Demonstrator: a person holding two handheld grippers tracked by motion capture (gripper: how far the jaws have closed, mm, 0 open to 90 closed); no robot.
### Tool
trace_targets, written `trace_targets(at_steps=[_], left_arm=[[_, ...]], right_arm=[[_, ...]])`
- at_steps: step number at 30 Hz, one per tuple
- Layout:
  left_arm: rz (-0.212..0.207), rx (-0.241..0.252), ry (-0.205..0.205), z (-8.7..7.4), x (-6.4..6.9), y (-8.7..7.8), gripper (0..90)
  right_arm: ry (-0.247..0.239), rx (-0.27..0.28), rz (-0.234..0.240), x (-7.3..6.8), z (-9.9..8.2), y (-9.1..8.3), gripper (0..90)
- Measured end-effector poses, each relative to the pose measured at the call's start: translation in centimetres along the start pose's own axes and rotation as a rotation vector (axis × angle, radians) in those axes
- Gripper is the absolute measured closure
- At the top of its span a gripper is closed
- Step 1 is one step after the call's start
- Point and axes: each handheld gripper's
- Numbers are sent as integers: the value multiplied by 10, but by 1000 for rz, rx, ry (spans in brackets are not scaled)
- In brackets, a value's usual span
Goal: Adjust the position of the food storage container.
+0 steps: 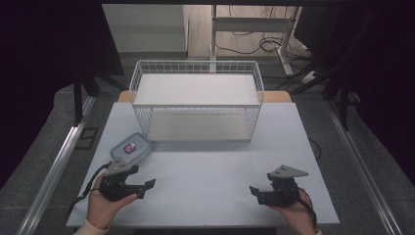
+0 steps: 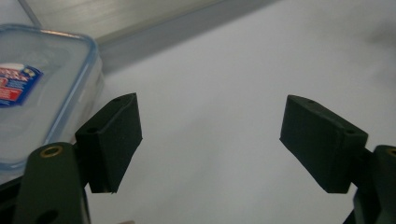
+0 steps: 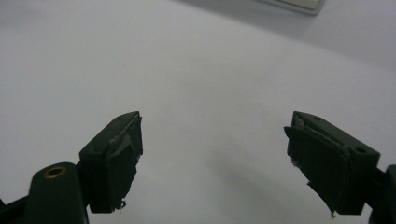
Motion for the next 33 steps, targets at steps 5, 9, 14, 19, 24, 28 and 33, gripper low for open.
trace_targets(at_steps=[5, 9, 14, 19, 24, 28, 33], left_arm=[[16, -11, 1, 13, -18, -3, 209], [31, -11, 3, 26, -34, -6, 242], [42, -38, 43, 43, -55, -4, 304], [57, -63, 47, 55, -75, 1, 350], [104, -96, 24, 65, -110, 15, 541], [97, -137, -8, 70, -134, 28, 708], [124, -202, -38, 74, -156, 43, 804]], right_arm=[[0, -2, 0, 0, 0, 0, 185], [-4, -6, 1, -1, -1, 2, 183], [-18, 12, 16, -2, 0, 1, 175], [-22, 5, 18, -3, -1, 2, 176], [-29, -3, 16, -4, -2, 4, 176], [-33, -5, 12, -5, -2, 4, 176], [-37, -12, 1, -2, -4, 5, 176]])
Point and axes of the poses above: each handheld gripper's, and its own axes: y roughly forward along the jaws, z roughly out of its top, x roughly to its right, and after that the axes turned 6 degrees about x, right-handed
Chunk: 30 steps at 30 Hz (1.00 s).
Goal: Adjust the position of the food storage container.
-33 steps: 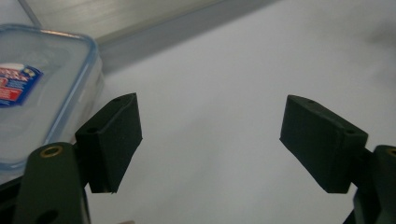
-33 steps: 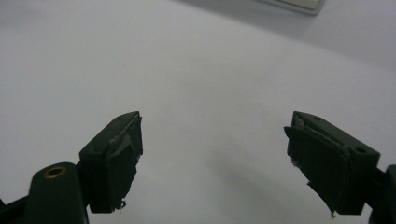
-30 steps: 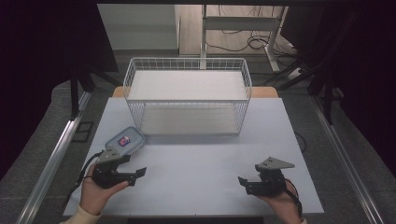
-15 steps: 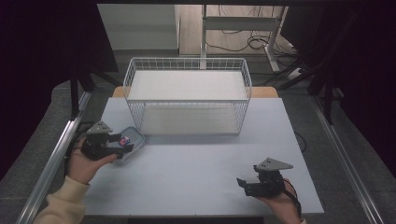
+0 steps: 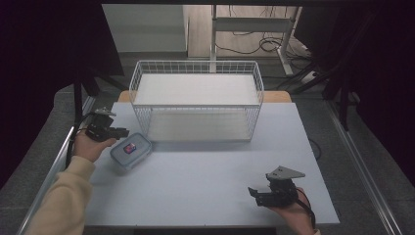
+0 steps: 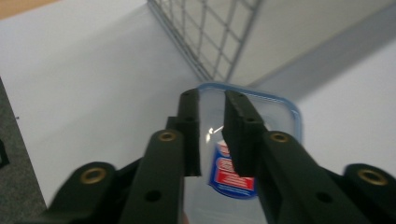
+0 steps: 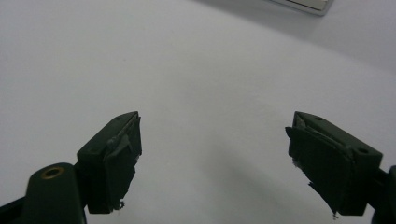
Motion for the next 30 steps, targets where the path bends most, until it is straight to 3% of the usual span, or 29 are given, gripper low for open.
trace_targets(at_steps=[5, 8, 14, 19, 25, 30], left_arm=[[23, -46, -26, 3, -14, 14, 899], [48, -79, -21, 5, -19, 24, 900], [32, -145, -6, 1, -22, 46, 900], [8, -163, -12, -4, -27, 51, 900], [-2, -171, 19, -4, -20, 50, 900], [-49, -168, 47, -7, -5, 49, 900]], right_arm=[[3, -2, -8, 2, -1, 0, 176], [2, -1, -1, 1, -1, 0, 176], [-3, 4, -8, 2, -1, 0, 176], [-7, -4, -9, 2, -2, 1, 177], [-11, -10, -13, 1, -2, 1, 178], [-15, -15, -14, 0, -2, 2, 184]])
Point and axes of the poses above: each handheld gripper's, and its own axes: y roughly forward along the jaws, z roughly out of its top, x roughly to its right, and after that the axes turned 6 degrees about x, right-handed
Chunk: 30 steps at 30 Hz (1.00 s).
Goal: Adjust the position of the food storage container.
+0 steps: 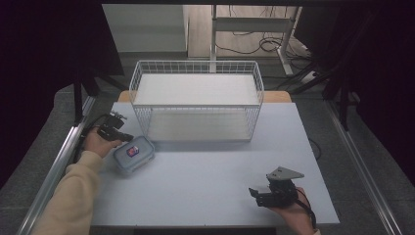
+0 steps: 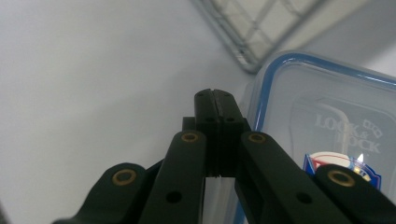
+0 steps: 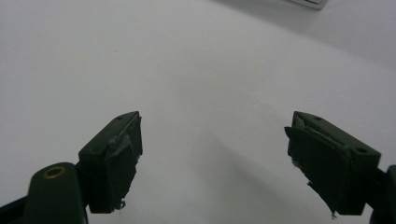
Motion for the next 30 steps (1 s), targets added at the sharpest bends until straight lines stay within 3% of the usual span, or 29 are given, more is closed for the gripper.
trace_targets(at_steps=[3, 10, 13, 15, 22, 26, 30], left_arm=[[-19, -12, 44, -1, 10, -1, 900], [-61, -19, 94, -3, 26, -1, 900], [-66, -26, 112, -2, 33, -1, 900], [-56, -39, 146, -1, 40, 0, 900], [-94, -46, 198, 3, 61, 4, 900], [-51, -2, 187, 2, 61, -4, 900], [-24, 46, 115, -3, 53, -25, 900]], right_arm=[[-1, 2, -1, -1, 0, 1, 185], [-4, -7, 0, -1, -1, 2, 185], [-5, -10, -1, -1, -1, 3, 185], [-4, -12, 0, -2, -1, 3, 184], [-5, -15, 3, -4, -1, 4, 187], [-4, -13, 2, -3, -1, 4, 188], [-2, -12, 2, -3, -1, 4, 187]])
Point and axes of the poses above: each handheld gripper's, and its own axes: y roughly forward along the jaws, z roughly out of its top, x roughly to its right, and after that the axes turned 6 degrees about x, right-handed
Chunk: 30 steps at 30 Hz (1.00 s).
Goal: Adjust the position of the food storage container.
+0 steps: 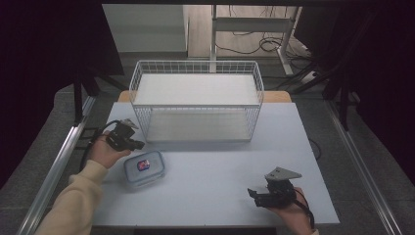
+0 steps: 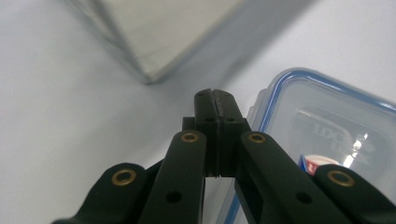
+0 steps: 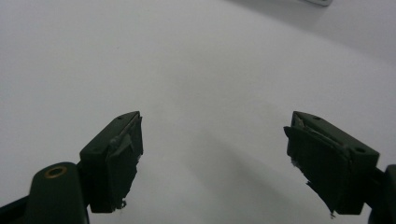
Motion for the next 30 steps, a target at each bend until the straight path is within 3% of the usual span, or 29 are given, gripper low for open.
trace_targets(at_steps=[4, 7, 16, 21, 26, 30], left_arm=[[30, 12, -60, -15, -1, -21, 900], [107, -2, -55, -32, 3, -33, 900], [91, 1, -217, -81, 6, -45, 900], [72, -27, -226, -92, 15, -35, 900], [56, -30, -256, -93, 12, -27, 900], [44, -29, -254, -91, 14, -23, 900]], right_arm=[[2, -2, 1, 0, 0, 0, 187], [6, -1, 1, 0, 0, 0, 187], [5, -8, 2, -2, 0, 2, 187], [7, -12, -1, -1, 0, 1, 187], [7, -9, -4, -2, 0, 0, 187], [6, -7, -9, 0, 0, 0, 187]])
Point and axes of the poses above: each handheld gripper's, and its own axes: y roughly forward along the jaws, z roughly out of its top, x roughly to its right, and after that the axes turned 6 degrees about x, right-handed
